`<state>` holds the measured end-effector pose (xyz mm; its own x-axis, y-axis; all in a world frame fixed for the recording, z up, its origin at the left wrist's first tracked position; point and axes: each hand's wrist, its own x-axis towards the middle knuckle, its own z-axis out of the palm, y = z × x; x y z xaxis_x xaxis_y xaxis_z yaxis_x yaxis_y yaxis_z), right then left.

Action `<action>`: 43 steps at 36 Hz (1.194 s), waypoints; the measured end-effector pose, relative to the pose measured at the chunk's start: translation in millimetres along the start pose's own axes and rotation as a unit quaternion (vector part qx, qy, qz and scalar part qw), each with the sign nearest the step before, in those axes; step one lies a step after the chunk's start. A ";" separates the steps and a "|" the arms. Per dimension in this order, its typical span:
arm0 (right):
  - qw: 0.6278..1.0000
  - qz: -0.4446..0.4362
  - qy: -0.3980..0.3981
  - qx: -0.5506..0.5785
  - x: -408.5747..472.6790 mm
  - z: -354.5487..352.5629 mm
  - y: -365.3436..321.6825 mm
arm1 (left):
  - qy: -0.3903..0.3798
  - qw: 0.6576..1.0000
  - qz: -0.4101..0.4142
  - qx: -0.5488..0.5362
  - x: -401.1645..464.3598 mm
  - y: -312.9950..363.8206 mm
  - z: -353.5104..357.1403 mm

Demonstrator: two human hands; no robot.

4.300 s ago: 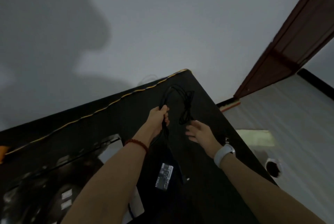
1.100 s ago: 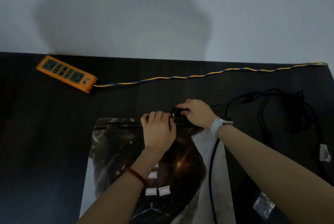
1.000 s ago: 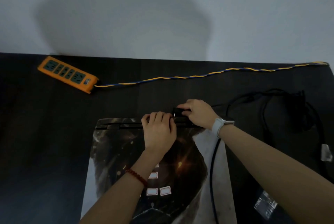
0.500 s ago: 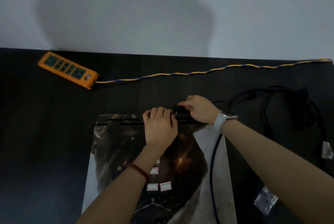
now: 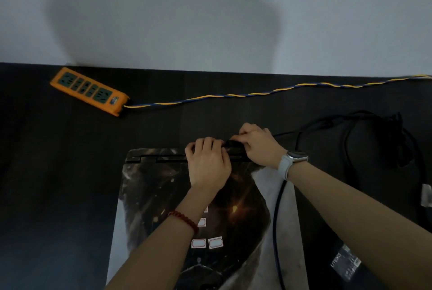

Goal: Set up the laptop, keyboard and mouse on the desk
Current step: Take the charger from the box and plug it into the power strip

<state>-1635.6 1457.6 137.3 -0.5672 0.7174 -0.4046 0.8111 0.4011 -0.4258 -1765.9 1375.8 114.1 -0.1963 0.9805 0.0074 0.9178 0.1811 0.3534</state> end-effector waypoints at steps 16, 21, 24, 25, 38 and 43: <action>0.975 0.011 0.211 0.072 -68.2 5.4 3.6 | 0.002 0.999 0.002 -0.044 -14.0 3.3 -3.9; 0.942 0.130 0.295 0.091 -151.3 21.5 32.8 | -0.067 0.993 0.071 -0.060 -60.1 28.5 -5.6; 0.944 0.203 0.252 0.056 -205.8 43.7 48.5 | -0.126 0.983 0.122 -0.058 -94.6 47.7 -2.0; 0.944 0.231 0.231 0.051 -225.6 52.2 53.0 | -0.140 0.980 0.137 -0.045 -108.0 55.8 -0.2; 0.988 0.145 0.002 -0.049 -296.3 96.6 83.8 | -0.198 0.979 0.003 -0.046 -147.0 119.7 -5.9; 0.990 0.136 0.019 -0.020 -282.9 76.0 102.2 | -0.224 0.959 -0.068 -0.161 -128.6 132.1 -7.5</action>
<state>-1403.2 1252.3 146.7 -0.3226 0.8227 -0.4681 0.9383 0.2127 -0.2728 -1622.0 1273.1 166.9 -0.0733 0.8970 -0.4360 0.7257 0.3478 0.5936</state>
